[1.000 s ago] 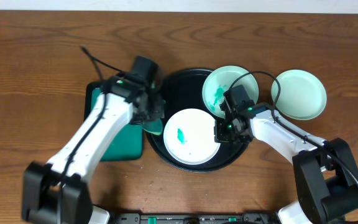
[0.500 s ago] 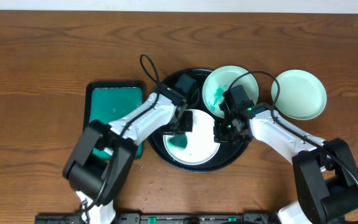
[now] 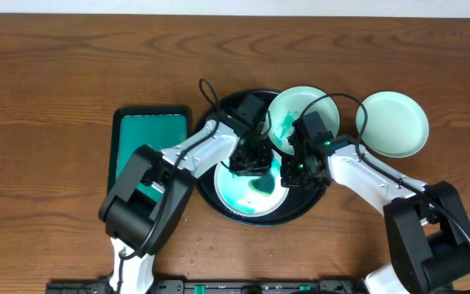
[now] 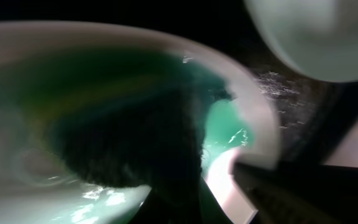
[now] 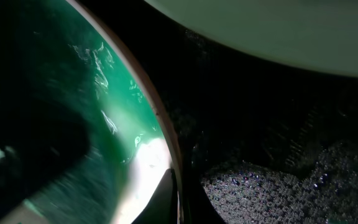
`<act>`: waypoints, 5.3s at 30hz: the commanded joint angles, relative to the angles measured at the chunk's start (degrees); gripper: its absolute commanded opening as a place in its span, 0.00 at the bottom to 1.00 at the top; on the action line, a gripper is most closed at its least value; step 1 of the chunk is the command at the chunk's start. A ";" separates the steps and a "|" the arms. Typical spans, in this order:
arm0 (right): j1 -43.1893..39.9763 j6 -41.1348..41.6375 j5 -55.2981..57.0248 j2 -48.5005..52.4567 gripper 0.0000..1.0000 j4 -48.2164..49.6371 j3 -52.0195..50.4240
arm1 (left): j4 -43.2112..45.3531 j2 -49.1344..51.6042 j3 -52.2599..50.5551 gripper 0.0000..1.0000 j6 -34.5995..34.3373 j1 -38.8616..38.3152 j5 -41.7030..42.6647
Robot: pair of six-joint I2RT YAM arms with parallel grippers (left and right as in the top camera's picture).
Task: Clean dirty plates on tray and stack at the side
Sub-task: 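Scrub the white plate with the sponge in the left gripper, then put the sponge back in the green tray with the left gripper, then lift the white plate with the right gripper and carry it over the tray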
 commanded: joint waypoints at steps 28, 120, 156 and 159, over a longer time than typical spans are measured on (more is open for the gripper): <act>1.31 -0.09 -0.72 1.90 0.01 -1.81 -0.81 | -17.94 4.42 -1.18 0.07 -0.17 0.74 -32.44; 1.31 -0.46 -0.72 1.90 0.01 -4.76 -0.81 | -27.45 -23.96 2.19 0.07 5.29 16.26 -41.53; 1.31 -0.48 -2.47 1.90 0.01 -2.38 -0.81 | -26.97 -26.10 2.03 0.77 10.93 28.63 -29.03; 1.31 -0.50 -5.09 1.88 0.02 -0.98 -0.81 | -28.26 -33.18 2.03 0.79 10.91 25.81 -29.03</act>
